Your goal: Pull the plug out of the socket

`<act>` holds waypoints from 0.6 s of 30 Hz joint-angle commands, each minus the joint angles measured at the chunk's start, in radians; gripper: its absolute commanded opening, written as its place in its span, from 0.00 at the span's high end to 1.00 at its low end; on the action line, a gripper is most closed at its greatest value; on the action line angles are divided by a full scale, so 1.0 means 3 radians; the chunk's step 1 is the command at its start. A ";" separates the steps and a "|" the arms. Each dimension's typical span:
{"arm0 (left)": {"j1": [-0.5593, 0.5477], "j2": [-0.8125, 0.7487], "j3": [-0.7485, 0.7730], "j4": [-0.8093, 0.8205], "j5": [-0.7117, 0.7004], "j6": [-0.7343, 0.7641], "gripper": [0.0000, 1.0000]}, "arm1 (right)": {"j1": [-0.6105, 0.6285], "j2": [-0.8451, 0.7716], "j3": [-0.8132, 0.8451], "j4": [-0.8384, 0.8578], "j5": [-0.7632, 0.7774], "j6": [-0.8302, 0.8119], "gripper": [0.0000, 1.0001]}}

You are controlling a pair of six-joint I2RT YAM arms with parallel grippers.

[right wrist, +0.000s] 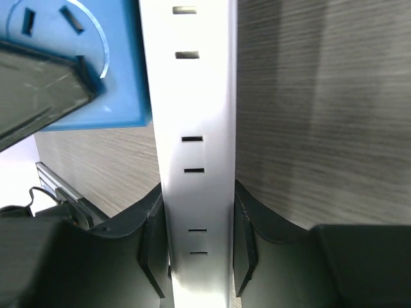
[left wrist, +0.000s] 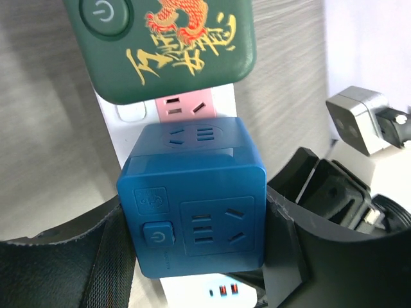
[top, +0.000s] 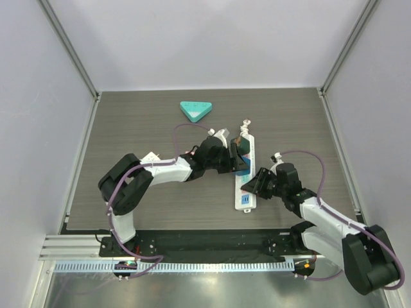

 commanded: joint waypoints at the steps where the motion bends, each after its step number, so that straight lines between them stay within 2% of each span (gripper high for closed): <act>1: -0.0084 -0.0624 -0.0234 0.0736 0.0365 0.0025 1.00 | -0.0148 -0.0189 -0.0170 -0.0343 0.1229 0.0121 0.99; 6: -0.0084 -0.0783 -0.0367 0.1130 0.0609 0.0000 1.00 | -0.0255 -0.0109 -0.0170 -0.0390 0.1224 0.0137 0.99; 10: -0.0084 -0.0707 -0.0193 0.0686 0.0646 0.0005 1.00 | -0.0302 0.0020 -0.0124 -0.0374 0.1091 0.0127 0.99; 13: -0.0084 -0.0808 -0.0336 0.0737 0.0514 0.0000 1.00 | -0.0322 -0.0021 -0.0124 -0.0339 0.1045 0.0086 0.99; 18: -0.0012 -0.1313 -0.0750 0.0680 0.0136 -0.0046 1.00 | -0.0322 -0.0205 -0.0185 -0.0272 0.1010 0.0019 0.99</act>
